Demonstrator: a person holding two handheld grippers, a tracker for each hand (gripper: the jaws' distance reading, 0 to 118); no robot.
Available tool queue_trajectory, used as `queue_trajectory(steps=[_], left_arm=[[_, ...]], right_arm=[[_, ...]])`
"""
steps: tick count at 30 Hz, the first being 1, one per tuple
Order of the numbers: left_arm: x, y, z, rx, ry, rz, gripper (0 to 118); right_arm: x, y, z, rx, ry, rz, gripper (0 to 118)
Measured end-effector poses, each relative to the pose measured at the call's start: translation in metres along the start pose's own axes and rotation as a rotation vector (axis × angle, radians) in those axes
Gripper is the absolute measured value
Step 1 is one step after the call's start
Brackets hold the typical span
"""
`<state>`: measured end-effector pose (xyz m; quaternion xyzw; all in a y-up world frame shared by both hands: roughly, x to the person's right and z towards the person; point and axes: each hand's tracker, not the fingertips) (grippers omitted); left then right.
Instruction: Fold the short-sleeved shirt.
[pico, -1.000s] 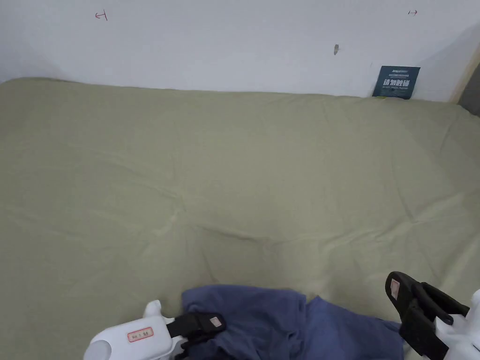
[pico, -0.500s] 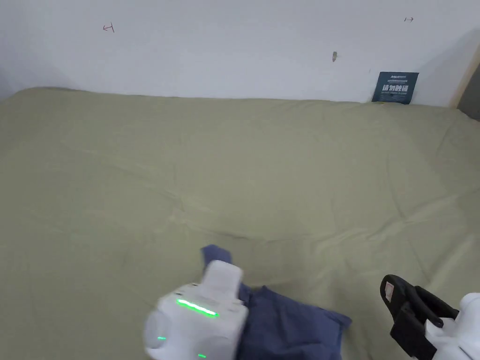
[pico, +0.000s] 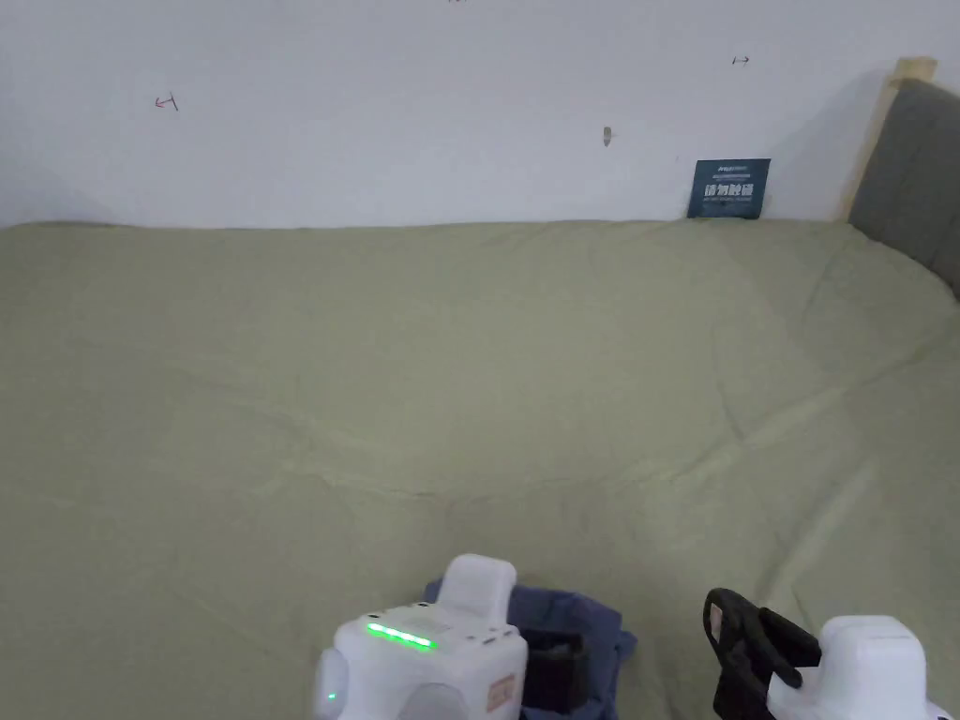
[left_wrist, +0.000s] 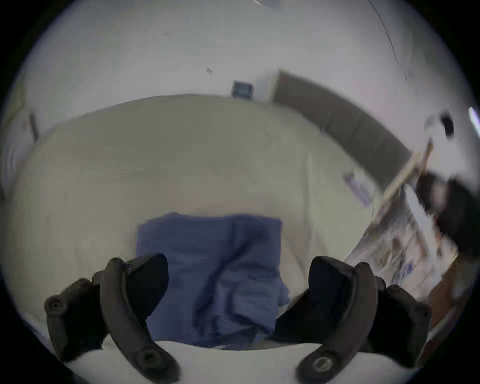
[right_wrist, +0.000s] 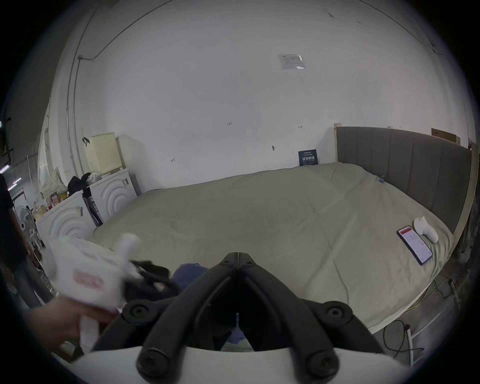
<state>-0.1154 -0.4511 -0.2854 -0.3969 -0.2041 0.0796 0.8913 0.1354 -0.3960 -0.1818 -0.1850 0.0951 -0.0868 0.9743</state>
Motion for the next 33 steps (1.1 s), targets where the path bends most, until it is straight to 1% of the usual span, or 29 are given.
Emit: queue_trajectory(steps=[1,2,3,4,5,6,7,9,11,12,14,15,16,17,19,20,21,22,23,24,25,26,27,28,29,30,31,32,33], left_arm=[[-0.016,0.001,0.01,0.03,0.021,0.073,110],[-0.03,0.002,0.011,0.04,0.043,0.142,106],[-0.041,0.002,0.009,0.026,0.053,0.178,95],[-0.049,-0.001,0.003,-0.026,0.045,0.183,59],[-0.047,-0.005,-0.01,-0.097,0.017,0.158,21],[-0.038,-0.01,-0.023,-0.134,-0.009,0.135,11],[-0.027,-0.017,-0.037,-0.154,-0.081,0.113,6],[-0.004,-0.036,-0.067,-0.218,-0.194,0.167,5],[0.021,-0.054,-0.091,-0.287,-0.235,0.154,5],[0.03,-0.058,-0.095,-0.288,-0.245,0.128,5],[0.029,-0.061,-0.08,-0.214,-0.176,0.139,5],[0.021,-0.06,-0.071,-0.193,-0.187,0.179,5],[0.008,-0.058,-0.058,-0.177,-0.156,0.191,5],[-0.007,-0.054,-0.043,-0.155,-0.088,0.181,5],[-0.045,-0.048,-0.012,-0.077,-0.027,0.207,5],[-0.062,-0.045,0.002,-0.044,-0.032,0.251,13],[-0.077,-0.043,0.011,-0.045,-0.05,0.276,38],[-0.095,-0.041,0.016,-0.053,-0.077,0.303,87],[-0.109,-0.041,0.018,-0.059,-0.086,0.328,116],[-0.121,-0.043,0.017,-0.067,-0.082,0.339,118],[-0.134,-0.045,0.015,0.003,-0.097,0.378,118],[-0.145,-0.053,0.004,-0.051,-0.155,0.46,118],[-0.154,-0.06,-0.01,-0.09,-0.23,0.538,118],[-0.159,-0.069,-0.028,-0.139,-0.349,0.667,118],[-0.161,-0.078,-0.047,-0.179,-0.488,0.766,118],[-0.16,-0.075,-0.054,-0.113,-0.507,0.745,118],[-0.155,-0.071,-0.059,-0.059,-0.49,0.674,118],[-0.146,-0.066,-0.065,-0.057,-0.512,0.636,118],[-0.138,-0.063,-0.072,-0.079,-0.557,0.656,118]], right_arm=[[0.0,-0.002,-0.001,-0.002,-0.003,-0.008,1],[0.0,-0.004,-0.002,-0.007,-0.007,-0.015,1],[0.0,-0.005,-0.004,-0.015,-0.01,-0.021,1],[-0.001,-0.006,-0.007,-0.031,-0.015,-0.026,1],[-0.002,-0.007,-0.011,-0.054,-0.024,-0.031,1],[-0.003,-0.008,-0.015,-0.085,-0.034,-0.037,1],[-0.003,-0.01,-0.019,-0.11,-0.041,-0.038,1],[-0.005,-0.015,-0.023,-0.11,-0.038,-0.05,1],[-0.006,-0.019,-0.027,-0.134,-0.023,-0.105,1],[-0.006,-0.022,-0.031,-0.151,-0.016,-0.131,1],[-0.008,-0.031,-0.051,-0.183,0.003,-0.182,1],[-0.008,-0.037,-0.063,-0.199,0.017,-0.23,1],[-0.007,-0.047,-0.079,-0.202,0.055,-0.302,1],[-0.005,-0.059,-0.097,-0.214,0.106,-0.378,1],[-0.004,-0.082,-0.135,-0.297,0.169,-0.482,1],[-0.003,-0.096,-0.153,-0.359,0.199,-0.533,1],[-0.003,-0.106,-0.163,-0.414,0.163,-0.539,1],[-0.002,-0.115,-0.168,-0.468,0.082,-0.489,1],[0.001,-0.122,-0.169,-0.471,0.034,-0.477,1],[0.006,-0.125,-0.167,-0.452,0.035,-0.506,1],[0.01,-0.121,-0.163,-0.413,0.064,-0.551,1],[0.007,-0.114,-0.163,-0.429,0.056,-0.521,1],[0.003,-0.109,-0.161,-0.434,0.052,-0.459,1],[0.003,-0.107,-0.161,-0.419,0.069,-0.413,1],[0.005,-0.107,-0.161,-0.413,0.089,-0.399,1],[0.008,-0.107,-0.161,-0.42,0.09,-0.404,1],[0.009,-0.107,-0.161,-0.423,0.096,-0.419,1],[0.011,-0.108,-0.16,-0.426,0.112,-0.437,1],[0.012,-0.107,-0.159,-0.426,0.117,-0.443,1]])
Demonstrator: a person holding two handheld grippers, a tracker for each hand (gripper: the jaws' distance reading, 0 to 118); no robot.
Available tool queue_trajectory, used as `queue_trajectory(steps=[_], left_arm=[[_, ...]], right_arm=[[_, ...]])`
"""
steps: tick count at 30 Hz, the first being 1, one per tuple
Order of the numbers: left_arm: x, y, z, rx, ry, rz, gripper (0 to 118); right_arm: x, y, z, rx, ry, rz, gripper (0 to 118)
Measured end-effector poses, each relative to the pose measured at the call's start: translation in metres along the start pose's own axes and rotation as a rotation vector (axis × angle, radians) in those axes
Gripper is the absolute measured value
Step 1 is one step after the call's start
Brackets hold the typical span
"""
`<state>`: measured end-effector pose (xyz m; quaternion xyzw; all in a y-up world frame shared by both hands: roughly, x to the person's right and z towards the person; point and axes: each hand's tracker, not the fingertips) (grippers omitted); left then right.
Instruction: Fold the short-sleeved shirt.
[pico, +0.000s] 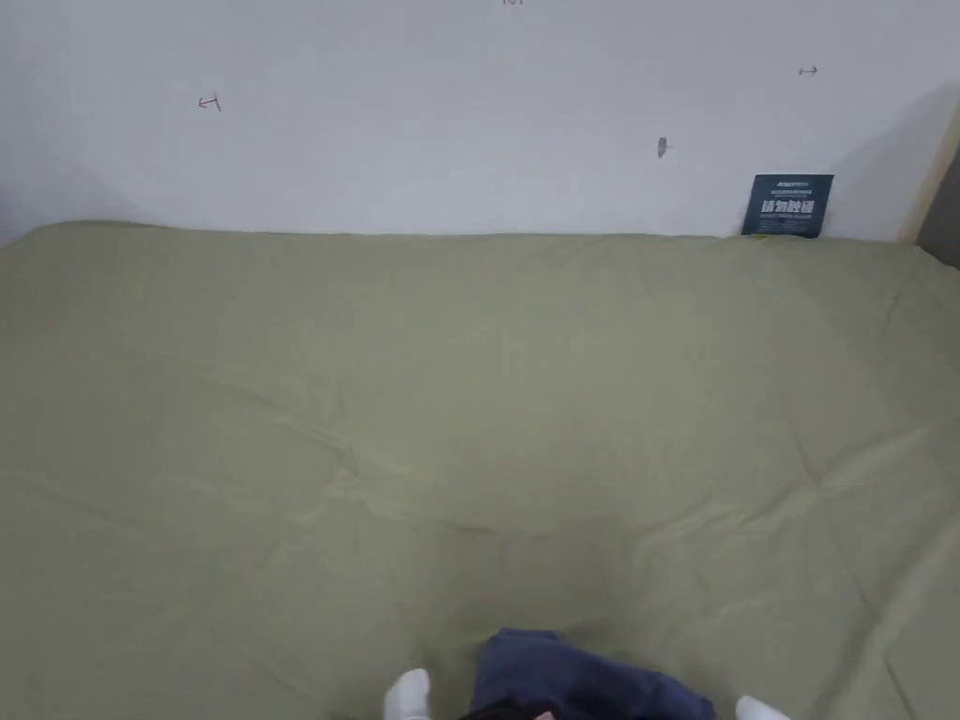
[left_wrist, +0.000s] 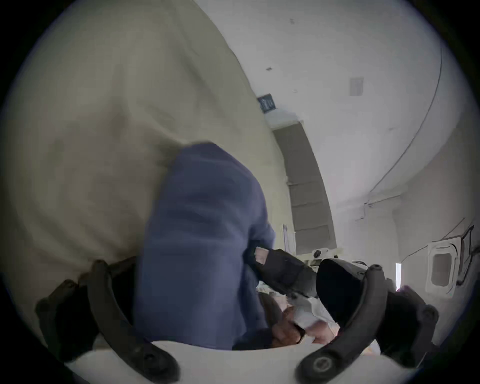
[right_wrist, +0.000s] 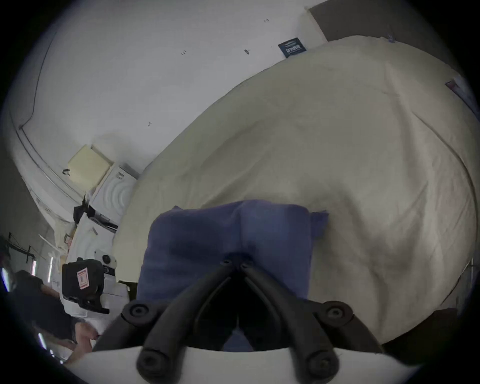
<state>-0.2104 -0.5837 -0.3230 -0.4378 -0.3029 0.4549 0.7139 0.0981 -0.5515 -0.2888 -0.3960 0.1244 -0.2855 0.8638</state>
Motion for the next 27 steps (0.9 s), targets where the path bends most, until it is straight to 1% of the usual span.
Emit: queue_trajectory(steps=[1,2,3,4,5,6,7,8,9,10,12,14,16,17,19,20,22,23,25,26,27], left_arm=[[0.01,-0.004,-0.003,-0.003,0.04,0.003,93],[0.011,-0.005,-0.011,-0.058,0.015,0.008,41],[0.013,-0.005,-0.015,-0.062,0.068,-0.009,22],[0.012,-0.006,-0.016,-0.048,0.225,-0.044,22],[0.008,-0.006,-0.015,-0.051,0.216,-0.054,22],[0.004,-0.002,-0.01,-0.054,0.167,-0.023,22],[0.003,0.001,0.002,-0.03,0.185,0.003,22],[0.002,0.009,0.018,0.002,0.241,-0.059,22],[0.004,0.016,0.037,0.01,0.257,-0.089,22],[0.001,0.027,0.064,0.048,0.288,-0.107,22],[-0.014,0.052,0.12,0.09,0.321,-0.101,22],[-0.034,0.086,0.191,0.165,0.433,-0.112,22],[-0.059,0.117,0.256,0.201,0.541,-0.099,22],[-0.07,0.134,0.285,0.205,0.55,-0.082,22],[-0.09,0.16,0.342,0.282,0.668,-0.071,22],[-0.101,0.172,0.367,0.302,0.703,-0.055,22],[-0.118,0.187,0.392,0.287,0.727,0.015,22],[-0.124,0.192,0.396,0.259,0.763,0.003,22],[-0.129,0.194,0.39,0.246,0.7,0.011,22],[-0.127,0.194,0.387,0.255,0.706,0.003,26],[-0.123,0.195,0.386,0.256,0.723,-0.015,40]], right_arm=[[-0.001,-0.001,0.002,0.006,0.002,-0.004,1],[-0.002,-0.002,0.003,0.014,0.01,-0.002,1],[-0.004,-0.002,0.004,0.018,0.016,0.003,1],[-0.006,-0.002,0.005,0.022,0.02,0.01,1],[-0.009,-0.003,0.006,0.024,0.023,0.02,1],[-0.013,-0.003,0.006,0.025,0.026,0.034,1],[-0.018,-0.004,0.009,0.033,0.029,0.049,1],[-0.024,-0.005,0.013,0.048,0.039,0.064,1],[-0.029,-0.005,0.016,0.057,0.057,0.08,1],[-0.039,-0.005,0.019,0.064,0.076,0.099,1],[-0.053,-0.006,0.023,0.068,0.082,0.137,1],[-0.069,-0.006,0.025,0.065,0.092,0.168,1],[-0.084,-0.008,0.027,0.069,0.109,0.189,1],[-0.089,-0.009,0.028,0.073,0.119,0.195,1],[-0.103,-0.009,0.029,0.076,0.136,0.195,1],[-0.108,-0.01,0.029,0.08,0.138,0.197,1],[-0.117,-0.011,0.029,0.088,0.135,0.208,1],[-0.121,-0.011,0.029,0.088,0.135,0.211,1],[-0.125,-0.01,0.029,0.089,0.134,0.212,1],[-0.126,-0.008,0.031,0.091,0.134,0.214,1],[-0.127,-0.006,0.033,0.094,0.132,0.216,1]])
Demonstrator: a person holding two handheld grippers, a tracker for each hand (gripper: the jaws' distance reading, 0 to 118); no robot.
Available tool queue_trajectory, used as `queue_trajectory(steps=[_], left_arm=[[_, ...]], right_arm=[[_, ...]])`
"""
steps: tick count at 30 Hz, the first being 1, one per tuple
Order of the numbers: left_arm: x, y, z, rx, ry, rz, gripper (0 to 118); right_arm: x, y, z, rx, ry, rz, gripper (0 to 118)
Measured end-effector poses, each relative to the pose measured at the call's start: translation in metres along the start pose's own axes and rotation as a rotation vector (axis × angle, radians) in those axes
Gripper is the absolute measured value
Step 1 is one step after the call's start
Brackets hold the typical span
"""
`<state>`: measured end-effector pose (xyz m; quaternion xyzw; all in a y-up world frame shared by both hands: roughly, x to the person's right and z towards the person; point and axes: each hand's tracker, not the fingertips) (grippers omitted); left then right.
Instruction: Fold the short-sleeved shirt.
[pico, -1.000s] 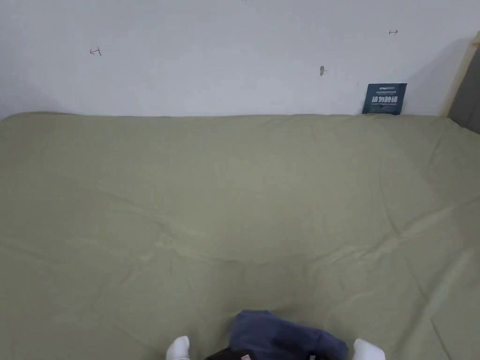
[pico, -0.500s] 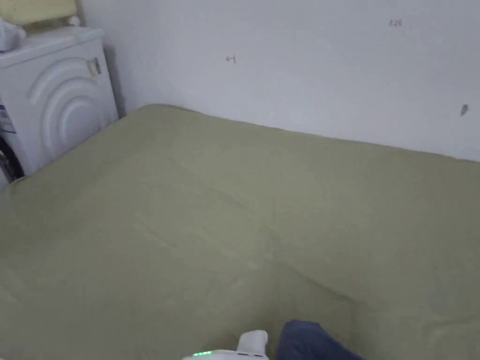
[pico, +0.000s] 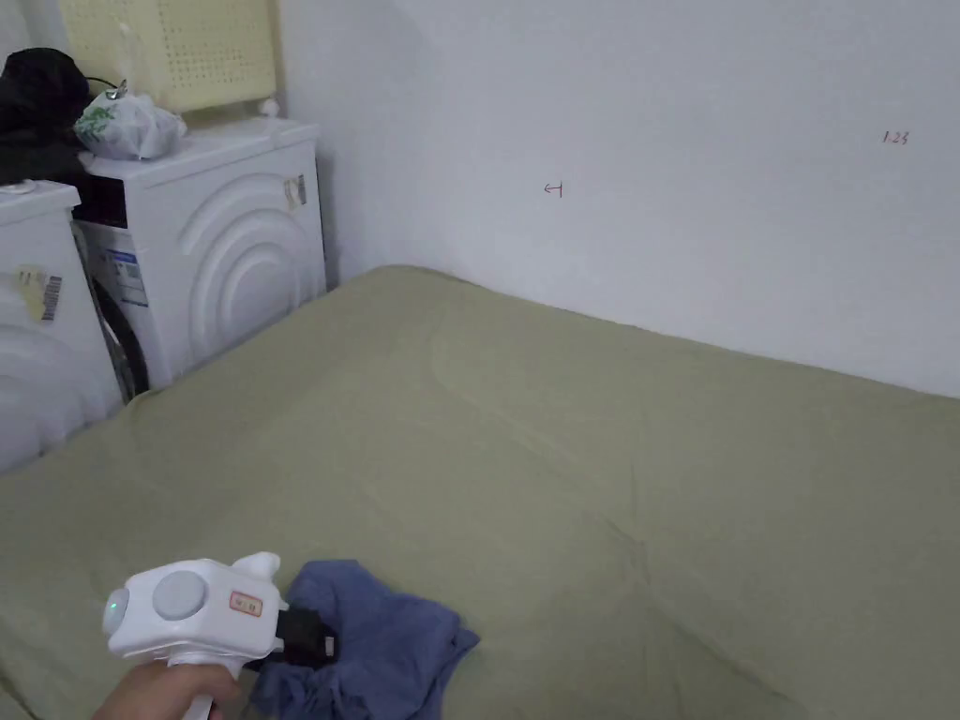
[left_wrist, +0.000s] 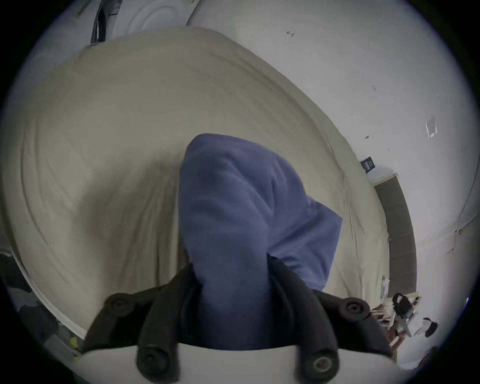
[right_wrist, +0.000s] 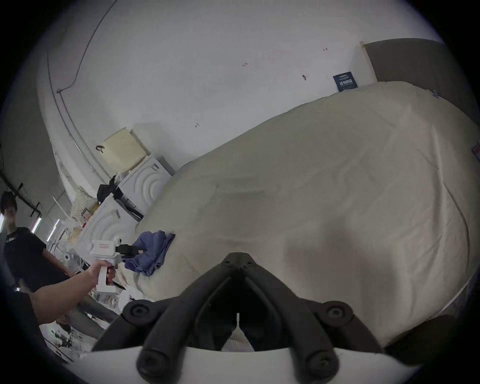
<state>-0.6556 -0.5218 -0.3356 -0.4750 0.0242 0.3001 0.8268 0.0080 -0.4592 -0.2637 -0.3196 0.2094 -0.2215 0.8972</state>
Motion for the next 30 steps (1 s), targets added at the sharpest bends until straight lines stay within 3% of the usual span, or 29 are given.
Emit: queue_trajectory(steps=[1,2,3,4,6,10,12,14,16,17,21,22,23,24,25,26,27,30], left_arm=[[0.002,0.002,0.006,0.013,0.025,-0.029,78],[0.006,0.0,0.016,0.019,0.025,-0.05,103],[0.009,0.001,0.028,0.028,0.034,-0.068,109],[0.013,0.006,0.046,0.059,0.083,-0.085,102],[0.034,0.016,0.086,0.159,0.166,-0.14,102],[0.158,0.018,0.163,0.404,0.22,-0.345,101],[0.232,0.013,0.184,0.533,0.211,-0.447,94],[0.294,0.009,0.192,0.617,0.232,-0.491,60],[0.355,-0.001,0.197,0.706,0.172,-0.508,18],[0.382,-0.008,0.2,0.755,0.131,-0.497,10],[0.447,-0.035,0.209,0.884,0.041,-0.522,9],[0.454,-0.037,0.209,0.919,0.025,-0.528,13],[0.463,-0.043,0.211,0.954,0.021,-0.531,41],[0.472,-0.047,0.212,0.966,0.017,-0.533,88],[0.479,-0.049,0.21,0.962,0.002,-0.538,117],[0.479,-0.056,0.209,1.062,-0.039,-0.581,115],[0.485,-0.058,0.207,1.04,-0.036,-0.558,118],[0.495,-0.069,0.209,1.016,-0.014,-0.601,118]], right_arm=[[-0.001,0.004,0.003,0.006,-0.007,0.008,1],[-0.002,0.009,0.009,0.016,-0.019,0.024,2],[-0.001,0.017,0.015,0.027,-0.028,0.034,2],[0.0,0.029,0.023,0.032,-0.028,0.042,2],[-0.004,0.058,0.038,0.057,-0.076,0.113,2],[-0.019,0.151,0.065,0.161,-0.178,0.281,2],[-0.017,0.2,0.069,0.192,-0.232,0.32,2],[-0.032,0.24,0.075,0.25,-0.303,0.391,2],[-0.042,0.274,0.082,0.306,-0.316,0.408,2],[-0.046,0.286,0.087,0.341,-0.323,0.422,2],[-0.058,0.307,0.11,0.438,-0.349,0.472,2],[-0.06,0.309,0.116,0.474,-0.363,0.49,5],[-0.062,0.307,0.123,0.549,-0.38,0.501,31],[-0.062,0.305,0.129,0.621,-0.399,0.516,71],[-0.062,0.303,0.132,0.641,-0.372,0.557,91],[-0.06,0.3,0.138,0.705,-0.32,0.571,91],[-0.059,0.297,0.141,0.722,-0.305,0.607,91],[-0.06,0.292,0.143,0.662,-0.39,0.676,91]])
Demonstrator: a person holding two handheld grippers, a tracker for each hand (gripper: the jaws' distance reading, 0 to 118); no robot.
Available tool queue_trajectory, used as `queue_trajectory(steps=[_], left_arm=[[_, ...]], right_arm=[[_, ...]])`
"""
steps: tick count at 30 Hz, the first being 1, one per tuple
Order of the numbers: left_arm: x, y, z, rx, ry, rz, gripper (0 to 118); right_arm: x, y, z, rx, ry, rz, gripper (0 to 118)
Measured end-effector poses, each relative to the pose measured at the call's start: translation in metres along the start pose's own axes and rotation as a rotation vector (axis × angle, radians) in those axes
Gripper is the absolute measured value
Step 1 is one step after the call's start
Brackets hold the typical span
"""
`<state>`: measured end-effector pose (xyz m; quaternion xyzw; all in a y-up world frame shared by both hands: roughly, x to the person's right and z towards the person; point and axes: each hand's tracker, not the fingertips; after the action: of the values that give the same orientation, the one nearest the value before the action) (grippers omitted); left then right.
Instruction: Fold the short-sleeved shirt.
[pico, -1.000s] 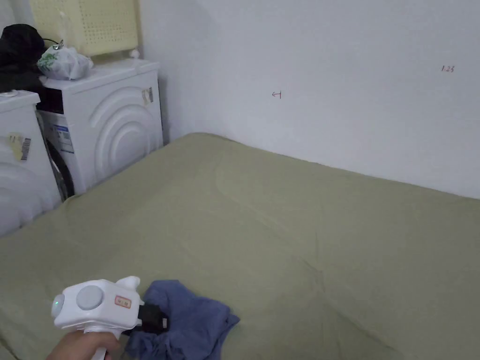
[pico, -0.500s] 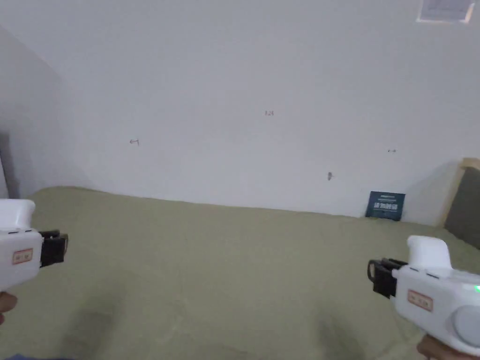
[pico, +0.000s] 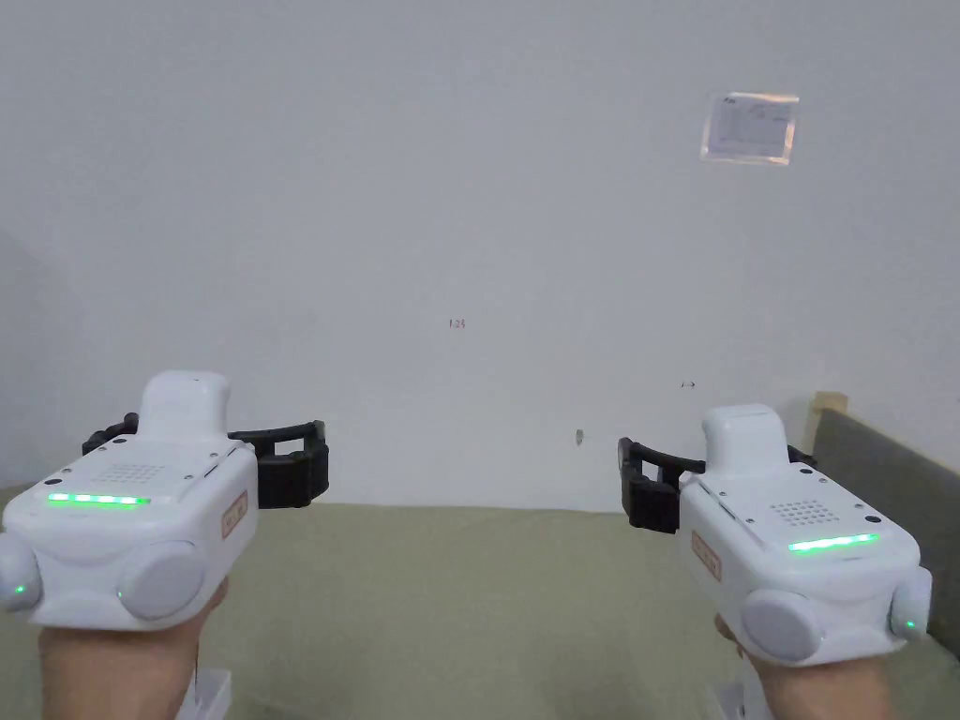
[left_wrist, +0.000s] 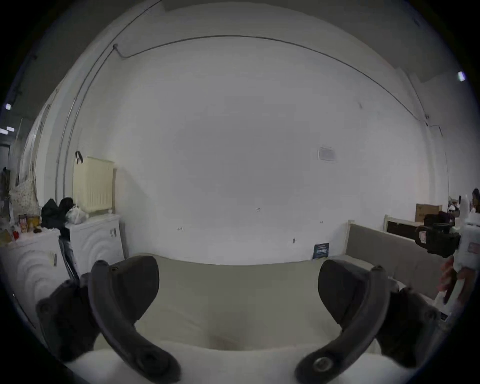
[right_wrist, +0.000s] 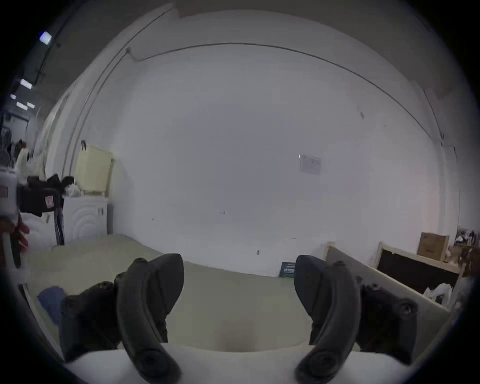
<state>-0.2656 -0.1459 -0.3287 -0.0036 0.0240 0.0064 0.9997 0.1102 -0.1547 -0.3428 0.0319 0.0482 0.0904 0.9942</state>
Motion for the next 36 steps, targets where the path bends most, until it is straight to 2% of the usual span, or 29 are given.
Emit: queue_trajectory(steps=[3,9,11,14,17,19,22,26,31,36], left_arm=[[0.006,-0.002,0.008,0.011,-0.004,-0.026,118],[0.016,-0.011,0.017,-0.004,-0.014,-0.015,118],[0.017,-0.01,0.02,0.046,-0.015,-0.046,118],[0.018,-0.012,0.024,0.045,-0.009,-0.037,118],[0.018,-0.015,0.023,0.019,0.002,-0.027,118],[0.018,-0.016,0.023,0.012,0.01,-0.024,118],[0.015,-0.017,0.022,0.006,0.01,-0.012,118],[0.015,-0.014,0.023,0.002,0.006,-0.012,118],[0.015,-0.012,0.023,0.004,0.002,-0.011,118],[0.015,-0.013,0.023,0.005,0.003,-0.012,118]], right_arm=[[0.001,-0.002,0.005,0.012,0.052,-0.093,91],[-0.008,0.002,0.006,-0.026,0.034,-0.122,91],[-0.005,0.002,0.009,-0.017,0.094,-0.203,91],[-0.004,0.006,0.018,0.036,0.125,-0.232,91],[0.006,0.011,0.024,0.035,0.141,-0.386,91],[0.008,0.014,0.024,0.009,0.091,-0.435,91],[0.003,0.017,0.025,0.002,0.046,-0.354,91],[-0.009,0.014,0.025,0.001,0.074,-0.325,91],[-0.024,0.015,0.022,-0.031,0.019,-0.269,91],[-0.02,0.017,0.02,-0.049,0.048,-0.296,91]])
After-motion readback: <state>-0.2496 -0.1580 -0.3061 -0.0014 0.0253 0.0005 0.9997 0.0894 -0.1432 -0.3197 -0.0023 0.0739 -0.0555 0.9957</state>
